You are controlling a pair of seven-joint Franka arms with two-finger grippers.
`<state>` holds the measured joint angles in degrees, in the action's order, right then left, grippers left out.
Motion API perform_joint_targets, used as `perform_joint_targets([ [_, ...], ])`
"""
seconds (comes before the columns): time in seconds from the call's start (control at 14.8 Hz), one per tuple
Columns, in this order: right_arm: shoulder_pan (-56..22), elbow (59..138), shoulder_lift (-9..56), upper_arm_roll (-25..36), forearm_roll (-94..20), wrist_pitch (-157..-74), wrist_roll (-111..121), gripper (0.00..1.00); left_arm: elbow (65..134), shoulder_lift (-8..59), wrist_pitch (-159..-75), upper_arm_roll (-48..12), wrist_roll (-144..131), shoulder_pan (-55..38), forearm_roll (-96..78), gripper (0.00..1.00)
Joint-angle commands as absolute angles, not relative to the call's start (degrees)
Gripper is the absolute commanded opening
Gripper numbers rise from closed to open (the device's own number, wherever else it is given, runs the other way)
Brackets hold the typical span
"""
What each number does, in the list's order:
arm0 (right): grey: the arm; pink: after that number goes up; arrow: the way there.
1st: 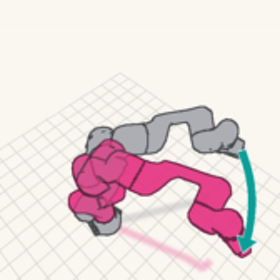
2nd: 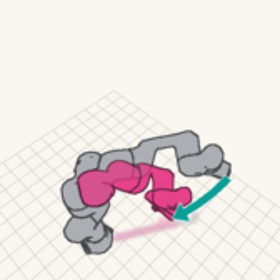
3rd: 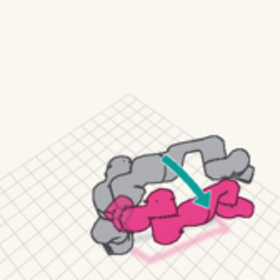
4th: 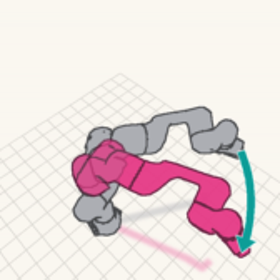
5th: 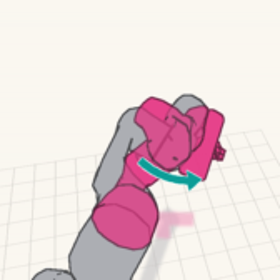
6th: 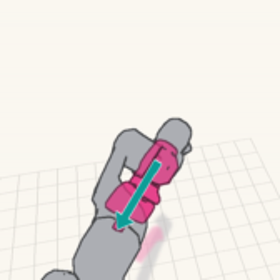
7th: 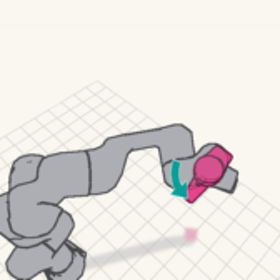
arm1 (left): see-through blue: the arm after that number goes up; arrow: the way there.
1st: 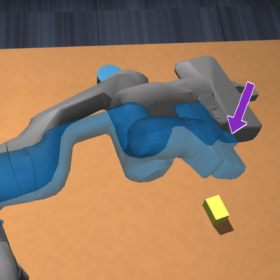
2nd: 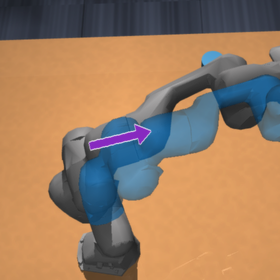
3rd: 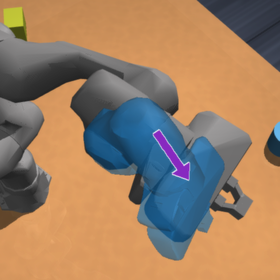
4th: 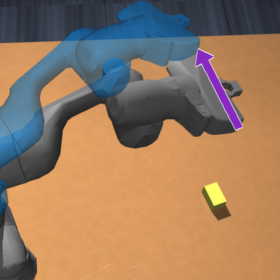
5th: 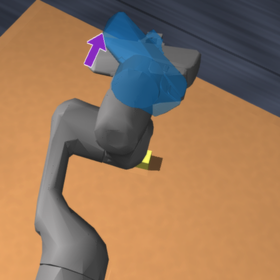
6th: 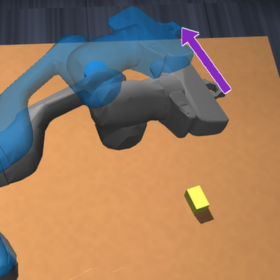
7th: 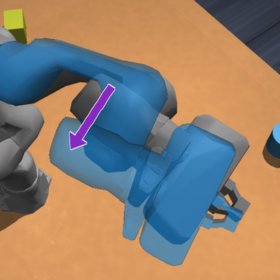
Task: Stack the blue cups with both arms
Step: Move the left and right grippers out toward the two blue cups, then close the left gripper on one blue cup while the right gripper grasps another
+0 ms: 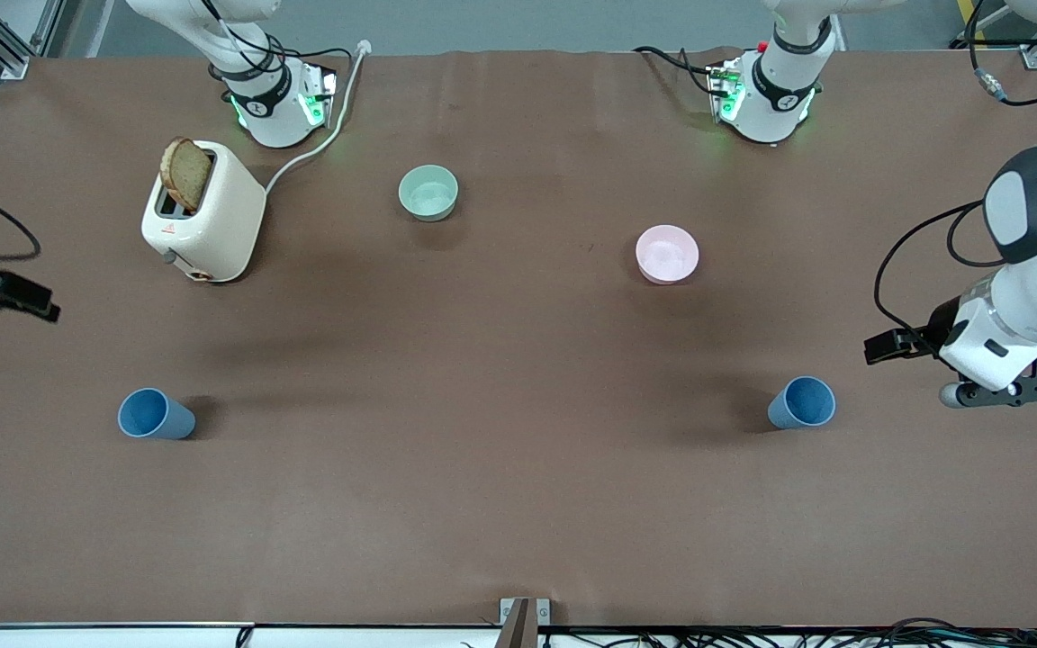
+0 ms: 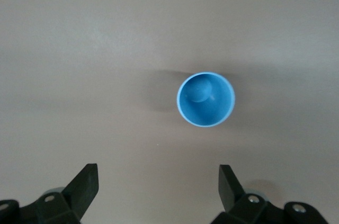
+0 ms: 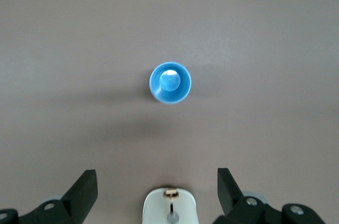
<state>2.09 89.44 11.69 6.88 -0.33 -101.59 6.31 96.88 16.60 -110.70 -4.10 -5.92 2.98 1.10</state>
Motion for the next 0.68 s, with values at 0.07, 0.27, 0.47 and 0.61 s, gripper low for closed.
perform_joint_targets([
  [0.07,4.7,89.1,21.2,6.5,-1.5,-109.0,7.4,1.00,99.8,20.8,-114.3,-4.2,-8.5,2.6,1.6,1.00],
  [0.27,6.6,89.0,28.1,6.6,-8.1,-115.3,13.4,1.00,99.4,25.1,-117.4,-4.3,-12.8,2.7,0.8,0.99],
  [0.47,8.7,88.9,34.3,6.6,-14.0,-118.0,19.1,1.00,97.7,27.5,-119.3,-4.3,-17.2,2.1,0.9,0.85],
  [0.61,9.4,88.7,36.4,6.6,-16.0,-120.3,22.1,1.00,95.5,30.5,-120.1,-4.3,-18.1,2.2,0.9,0.80],
])
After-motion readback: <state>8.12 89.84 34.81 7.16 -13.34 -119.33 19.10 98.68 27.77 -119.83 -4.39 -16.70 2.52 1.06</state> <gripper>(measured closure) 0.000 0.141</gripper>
